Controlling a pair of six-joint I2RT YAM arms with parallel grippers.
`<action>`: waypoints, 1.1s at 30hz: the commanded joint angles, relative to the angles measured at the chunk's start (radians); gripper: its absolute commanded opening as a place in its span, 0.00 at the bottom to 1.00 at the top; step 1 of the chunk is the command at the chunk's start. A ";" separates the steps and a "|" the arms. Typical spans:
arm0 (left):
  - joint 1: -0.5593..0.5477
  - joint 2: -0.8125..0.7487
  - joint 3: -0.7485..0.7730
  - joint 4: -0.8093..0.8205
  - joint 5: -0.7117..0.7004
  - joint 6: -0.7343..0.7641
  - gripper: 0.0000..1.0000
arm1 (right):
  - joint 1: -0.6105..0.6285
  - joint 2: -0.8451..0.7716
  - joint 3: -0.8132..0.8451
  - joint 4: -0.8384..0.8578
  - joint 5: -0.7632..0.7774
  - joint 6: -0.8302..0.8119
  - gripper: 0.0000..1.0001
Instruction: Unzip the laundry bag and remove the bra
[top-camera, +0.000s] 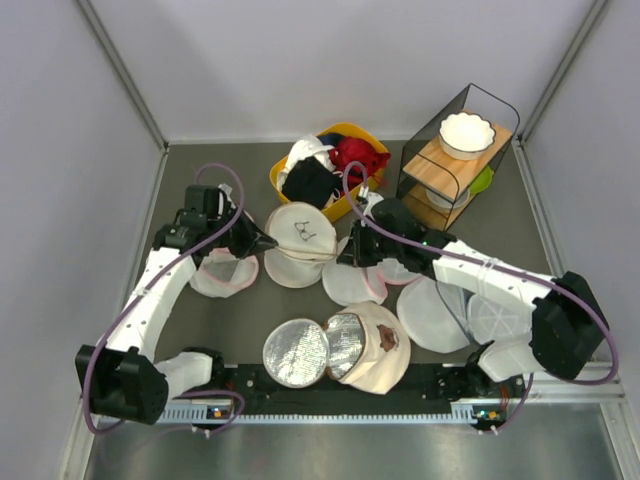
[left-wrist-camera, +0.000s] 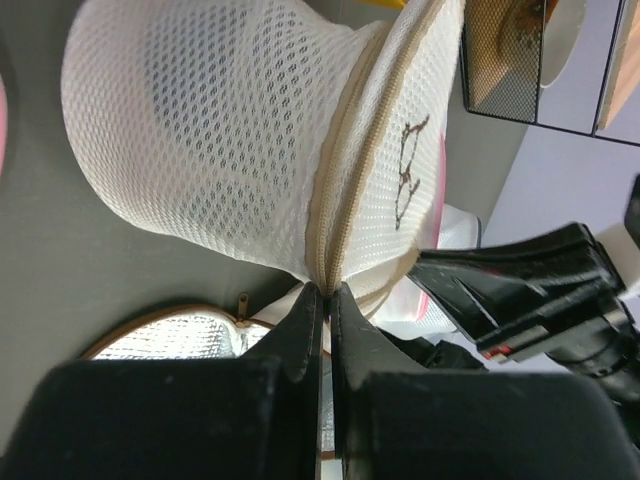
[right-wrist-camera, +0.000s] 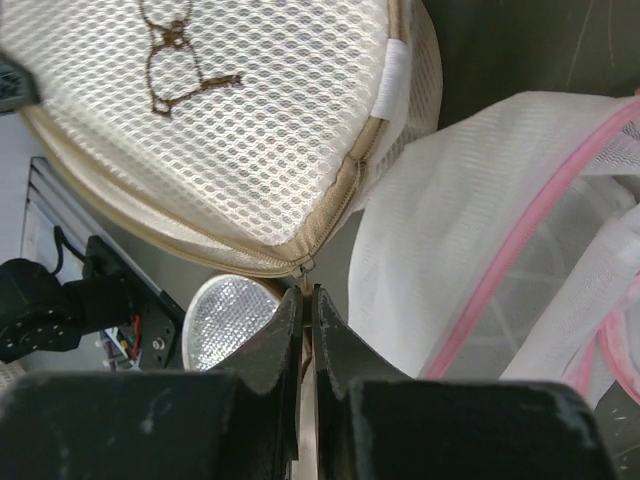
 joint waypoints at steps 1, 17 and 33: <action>0.041 0.014 0.097 -0.032 -0.093 0.088 0.00 | -0.007 -0.104 -0.019 0.001 0.038 -0.035 0.00; 0.050 0.070 0.152 -0.047 0.005 0.143 0.62 | 0.054 -0.033 0.049 0.053 -0.019 0.043 0.00; -0.167 -0.113 -0.127 0.118 0.002 -0.177 0.81 | 0.074 0.010 0.098 0.035 0.026 0.053 0.00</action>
